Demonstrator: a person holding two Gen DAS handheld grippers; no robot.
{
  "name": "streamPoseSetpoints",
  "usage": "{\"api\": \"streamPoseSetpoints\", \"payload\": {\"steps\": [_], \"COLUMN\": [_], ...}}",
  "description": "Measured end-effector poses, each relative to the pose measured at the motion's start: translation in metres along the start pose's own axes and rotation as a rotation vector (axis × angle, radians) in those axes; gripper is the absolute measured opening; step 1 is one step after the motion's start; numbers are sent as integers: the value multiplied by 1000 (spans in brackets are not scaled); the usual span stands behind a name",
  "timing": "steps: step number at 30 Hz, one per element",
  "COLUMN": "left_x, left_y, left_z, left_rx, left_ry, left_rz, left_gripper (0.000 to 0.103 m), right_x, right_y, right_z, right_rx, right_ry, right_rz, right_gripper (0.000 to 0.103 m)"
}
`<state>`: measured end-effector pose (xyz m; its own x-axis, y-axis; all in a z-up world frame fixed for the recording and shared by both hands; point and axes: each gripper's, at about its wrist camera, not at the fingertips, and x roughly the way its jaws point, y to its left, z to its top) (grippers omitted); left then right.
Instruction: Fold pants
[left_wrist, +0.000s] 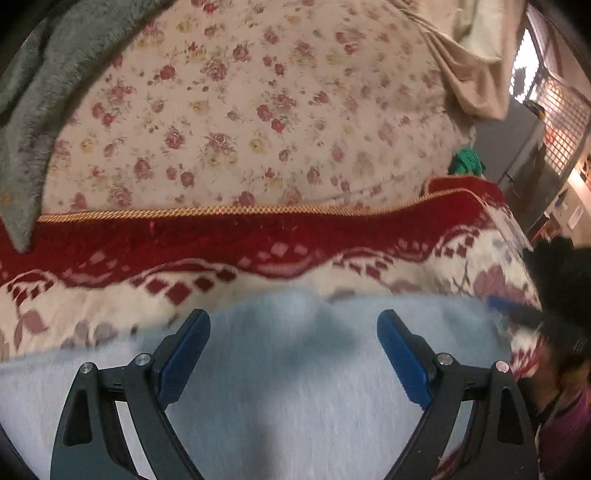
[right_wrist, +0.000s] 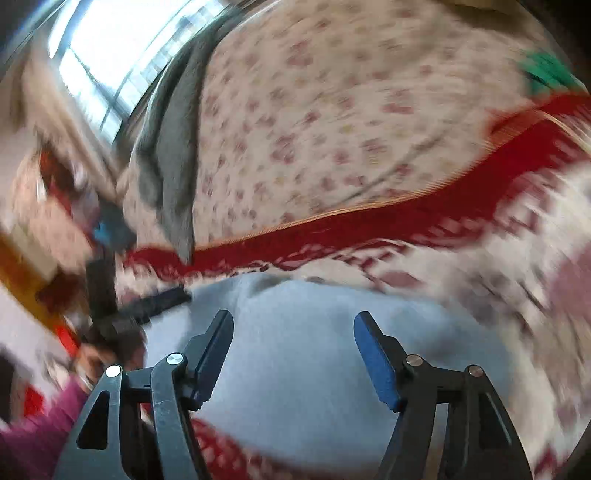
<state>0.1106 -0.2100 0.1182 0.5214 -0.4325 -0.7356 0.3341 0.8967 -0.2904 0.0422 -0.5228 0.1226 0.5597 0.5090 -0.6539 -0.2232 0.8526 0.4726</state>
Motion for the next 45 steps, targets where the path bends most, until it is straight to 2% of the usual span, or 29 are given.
{"api": "streamPoseSetpoints", "payload": {"steps": [1, 3, 5, 6, 8, 11, 16, 18, 19, 20, 23, 25, 27, 28, 29, 31, 34, 36, 38, 41, 43, 45], "left_x": [11, 31, 47, 58, 76, 97, 110, 111, 112, 113, 111, 102, 86, 84, 85, 98, 119, 119, 113, 86, 64, 40], "left_y": [0, -1, -3, -5, -10, -16, -18, -22, -25, -28, -30, -23, -8, -4, 4, 13, 9, 12, 22, 43, 52, 60], "left_z": [8, 18, 22, 22, 19, 11, 13, 14, 13, 10, 3, 8, 17, 19, 19, 14, 2, 6, 12, 21, 20, 14], "left_rx": [16, 47, 65, 82, 137, 201, 202, 224, 236, 252, 279, 238, 152, 133, 100, 49, 72, 43, -15, -94, -121, -128], "left_ry": [9, 52, 93, 125, 187, 258, 335, 354, 362, 373, 350, 308, 213, 191, 169, 178, 176, 158, 134, 62, 35, 3], "left_rz": [24, 38, 25, 13, -8, -21, -84, -124, -128, -115, -110, -140, -189, -194, -190, -196, -120, -103, -85, -47, -24, 16], "left_gripper": [91, 91, 91, 91, 91, 91, 90, 63, 42, 35, 25, 20, 13, 9, 9, 9, 10, 17, 43, 50, 59, 61], "right_x": [21, 46, 64, 66, 50, 40, 45, 43, 42, 43, 43, 42, 43, 42, 42, 43, 45, 44, 43, 46, 51, 62], "right_y": [1, 0, -4, -4, -9, -23, -22, -23, -25, -26, -28, -28, -27, -28, -28, -26, -22, -21, -17, 0, 23, 48], "right_z": [0, -9, -39, -51, -68, -70, -68, -68, -68, -67, -65, -63, -63, -64, -64, -66, -65, -61, -54, -41, -32, -24], "right_rx": [-2, 0, -50, -77, -102, -34, -30, -12, 2, 14, 43, 52, 48, 46, 47, 36, 18, 24, 29, 5, -65, -138], "right_ry": [30, 89, 181, 191, 129, 124, 127, 122, 118, 115, 113, 118, 118, 115, 111, 104, 114, 123, 135, 130, 116, 112], "right_rz": [8, 18, -54, -66, -44, 21, 52, 66, 74, 80, 89, 87, 94, 95, 95, 88, 58, 44, 27, 29, 44, 43], "right_gripper": [71, 54, 45, 43, 41, 42, 42, 42, 42, 42, 42, 42, 43, 43, 43, 43, 43, 44, 47, 55, 55, 57]}}
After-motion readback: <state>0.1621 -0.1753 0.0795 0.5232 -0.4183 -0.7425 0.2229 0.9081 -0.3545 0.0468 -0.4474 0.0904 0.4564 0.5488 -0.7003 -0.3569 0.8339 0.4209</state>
